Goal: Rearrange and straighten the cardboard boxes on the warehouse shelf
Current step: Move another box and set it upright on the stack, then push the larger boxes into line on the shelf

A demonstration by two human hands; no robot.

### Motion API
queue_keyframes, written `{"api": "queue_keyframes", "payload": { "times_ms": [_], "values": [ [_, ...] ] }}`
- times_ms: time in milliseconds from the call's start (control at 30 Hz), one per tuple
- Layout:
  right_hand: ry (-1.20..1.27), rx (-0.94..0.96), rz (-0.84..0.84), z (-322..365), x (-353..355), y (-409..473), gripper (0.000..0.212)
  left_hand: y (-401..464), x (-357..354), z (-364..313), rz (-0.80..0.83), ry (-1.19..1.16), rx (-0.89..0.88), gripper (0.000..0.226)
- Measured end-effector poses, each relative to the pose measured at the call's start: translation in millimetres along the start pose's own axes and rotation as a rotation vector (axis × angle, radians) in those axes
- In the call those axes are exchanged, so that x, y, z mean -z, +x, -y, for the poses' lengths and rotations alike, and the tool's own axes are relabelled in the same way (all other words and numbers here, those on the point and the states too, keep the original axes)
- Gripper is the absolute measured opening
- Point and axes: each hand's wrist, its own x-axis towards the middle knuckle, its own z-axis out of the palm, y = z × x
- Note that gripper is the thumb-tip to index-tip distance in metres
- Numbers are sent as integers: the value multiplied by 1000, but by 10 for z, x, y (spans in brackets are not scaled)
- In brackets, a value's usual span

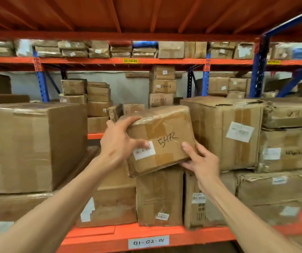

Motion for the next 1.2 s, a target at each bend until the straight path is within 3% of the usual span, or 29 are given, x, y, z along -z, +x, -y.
{"api": "queue_keyframes", "payload": {
  "times_ms": [200,300,367,433,500,567,667,933,1067,1200],
  "values": [
    [-51,-60,-95,-245,503,-203,84,17,-443,-192,116,151,-104,90],
    [-496,-10,-75,-5,562,-150,64,121,-517,-114,108,186,-119,90],
    [-912,293,-31,205,553,-125,41,173,-560,-51,114,212,-128,91],
    [-1101,760,-36,470,448,-33,32,224,-634,-24,111,262,-131,93],
    [-1334,991,13,675,276,180,53,283,-695,-41,107,337,-113,95],
    [-1792,881,141,798,195,421,90,319,-727,-41,111,426,-100,97],
    [-2133,791,225,766,324,641,108,316,-771,-16,125,497,-80,99],
    [-2208,584,200,717,229,629,104,189,-773,-43,189,401,20,99],
    [-2134,456,196,779,-3,576,94,-43,-641,216,230,405,-36,113],
    [-1898,640,260,929,-442,507,91,-155,-273,730,83,415,107,123]
  ]
}}
